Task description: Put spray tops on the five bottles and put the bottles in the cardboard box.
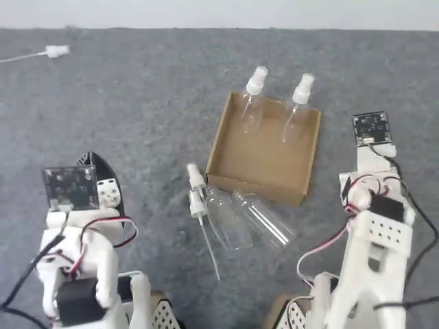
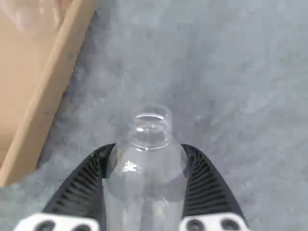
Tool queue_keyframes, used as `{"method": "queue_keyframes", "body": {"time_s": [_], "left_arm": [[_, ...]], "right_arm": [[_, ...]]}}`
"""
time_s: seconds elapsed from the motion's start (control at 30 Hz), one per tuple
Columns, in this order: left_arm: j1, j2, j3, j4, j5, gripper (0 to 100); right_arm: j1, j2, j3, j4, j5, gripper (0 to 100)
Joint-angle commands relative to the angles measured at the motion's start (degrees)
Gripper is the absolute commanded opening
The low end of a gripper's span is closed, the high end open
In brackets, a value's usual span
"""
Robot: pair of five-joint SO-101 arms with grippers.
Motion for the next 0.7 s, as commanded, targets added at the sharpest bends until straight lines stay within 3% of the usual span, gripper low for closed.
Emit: {"method": "queue_keyframes", "body": {"time_s": [0.0,0.17,0.47,0.67], "left_arm": [[-0.4,-1.4,-0.4,0.7,-1.3,1],[-0.5,-1.7,-0.4,0.7,-1.3,1],[-0.3,-1.7,1.7,0.3,-1.3,1],[-0.2,-1.8,2.2,0.2,-1.3,1]], "right_arm": [[-0.3,10.2,-6.6,0.2,-0.8,2.0],[-0.3,17.5,-9.7,-0.1,-0.8,12.4],[-0.3,15.0,-9.8,0.5,-0.7,27.0],[-0.2,9.0,-9.8,3.8,-1.0,28.7]]}}
